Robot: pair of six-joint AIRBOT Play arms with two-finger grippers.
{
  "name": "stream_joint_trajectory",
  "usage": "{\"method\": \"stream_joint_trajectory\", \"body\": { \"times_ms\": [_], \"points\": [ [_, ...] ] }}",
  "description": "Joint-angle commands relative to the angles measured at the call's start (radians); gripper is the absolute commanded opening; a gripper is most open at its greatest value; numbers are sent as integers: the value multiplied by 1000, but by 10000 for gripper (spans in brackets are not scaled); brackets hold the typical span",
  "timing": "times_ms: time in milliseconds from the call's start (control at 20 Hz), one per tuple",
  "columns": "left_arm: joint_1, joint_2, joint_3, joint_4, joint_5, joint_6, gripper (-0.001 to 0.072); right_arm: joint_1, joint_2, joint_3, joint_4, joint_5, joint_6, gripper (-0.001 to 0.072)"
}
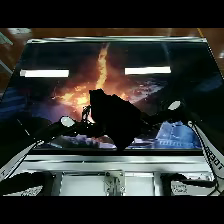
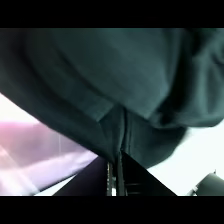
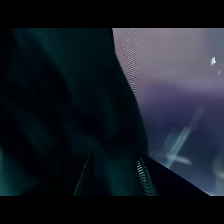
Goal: Fold the shirts.
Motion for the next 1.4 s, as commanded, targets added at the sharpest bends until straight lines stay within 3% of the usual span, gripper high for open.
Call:
{"method": "stream_joint_trajectory", "body": {
  "times_ms": [0,50,200,350,500,600,750,900,1100,1350],
  "points": [
    [-2,79,1,12,-18,20,37,51,-31,0,13,-90,55,223],
    [-2,100,1,17,-15,21,37,51,-29,2,16,-85,51,65],
    [16,194,2,126,-19,28,36,42,36,54,2,-38,-50,66],
    [118,387,49,243,-88,28,36,13,204,172,-21,-25,-69,66],
    [240,620,248,303,-113,27,36,-37,434,355,19,-21,-34,66],
    [274,741,443,301,-62,28,36,-45,604,446,36,-87,-30,66],
    [274,817,677,312,13,31,36,-44,821,537,43,-248,30,66],
    [274,816,769,298,-9,24,36,-44,955,574,44,-267,63,66],
    [274,800,749,339,-172,4,37,-44,1028,574,-22,-121,101,66],
    [274,798,681,676,-449,-212,36,-44,968,574,-206,155,163,67]
  ]
}}
